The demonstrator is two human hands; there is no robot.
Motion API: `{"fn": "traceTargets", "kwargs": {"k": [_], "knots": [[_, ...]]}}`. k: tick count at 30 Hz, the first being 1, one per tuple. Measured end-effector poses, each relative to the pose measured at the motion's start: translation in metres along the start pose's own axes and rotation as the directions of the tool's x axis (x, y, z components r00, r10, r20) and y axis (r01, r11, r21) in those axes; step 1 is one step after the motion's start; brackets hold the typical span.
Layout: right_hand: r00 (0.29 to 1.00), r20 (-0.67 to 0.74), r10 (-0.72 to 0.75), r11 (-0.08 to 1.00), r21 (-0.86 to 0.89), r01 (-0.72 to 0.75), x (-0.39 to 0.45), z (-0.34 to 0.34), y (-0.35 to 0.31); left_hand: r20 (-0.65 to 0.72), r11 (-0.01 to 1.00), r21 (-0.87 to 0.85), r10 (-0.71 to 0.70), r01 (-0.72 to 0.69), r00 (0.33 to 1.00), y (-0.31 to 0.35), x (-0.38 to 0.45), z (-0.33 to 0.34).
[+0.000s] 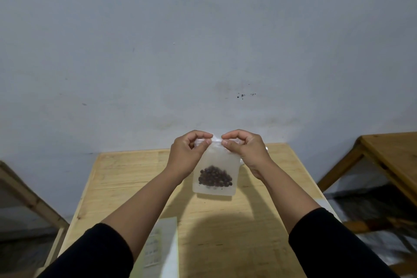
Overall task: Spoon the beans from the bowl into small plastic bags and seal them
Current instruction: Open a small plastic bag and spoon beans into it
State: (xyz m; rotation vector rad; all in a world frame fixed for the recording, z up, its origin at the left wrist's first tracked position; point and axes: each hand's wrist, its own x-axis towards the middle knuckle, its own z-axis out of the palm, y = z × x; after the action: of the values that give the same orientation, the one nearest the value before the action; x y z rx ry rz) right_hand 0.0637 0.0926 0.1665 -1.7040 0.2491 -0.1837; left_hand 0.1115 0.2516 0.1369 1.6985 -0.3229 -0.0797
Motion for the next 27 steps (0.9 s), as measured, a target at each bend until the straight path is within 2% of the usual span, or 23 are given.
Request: {"fn": "traceTargets", "kwargs": {"k": [7,12,17,20,24,27], "knots": [[0.999,0.007,0.043,0.999,-0.002,-0.043,0.002,0.005,0.005,-0.048,0.997,0.069,-0.021,0.024,0.999,0.002,-0.004,0.008],[0.996,-0.063,0.064,0.997,-0.048,-0.067,0.005,0.013,0.011,-0.133,0.993,0.093,-0.055,0.067,0.99,0.0,-0.008,0.016],[0.987,0.038,0.157,0.987,-0.019,-0.157,0.002,0.012,0.035,-0.214,0.98,0.069,-0.169,0.188,0.962,-0.017,-0.013,0.016],[0.971,-0.001,0.238,0.969,-0.07,-0.237,-0.009,0.013,0.067,-0.205,0.952,0.099,-0.266,0.291,0.942,-0.045,-0.025,0.013],[0.935,-0.049,0.352,0.928,-0.116,-0.355,-0.031,0.022,0.116,-0.155,0.899,0.25,-0.329,0.359,0.932,-0.085,-0.053,0.012],[0.927,-0.07,0.369,0.89,-0.261,-0.374,-0.044,0.031,0.145,-0.117,0.854,0.355,-0.363,0.38,0.924,-0.113,-0.074,0.014]]}}
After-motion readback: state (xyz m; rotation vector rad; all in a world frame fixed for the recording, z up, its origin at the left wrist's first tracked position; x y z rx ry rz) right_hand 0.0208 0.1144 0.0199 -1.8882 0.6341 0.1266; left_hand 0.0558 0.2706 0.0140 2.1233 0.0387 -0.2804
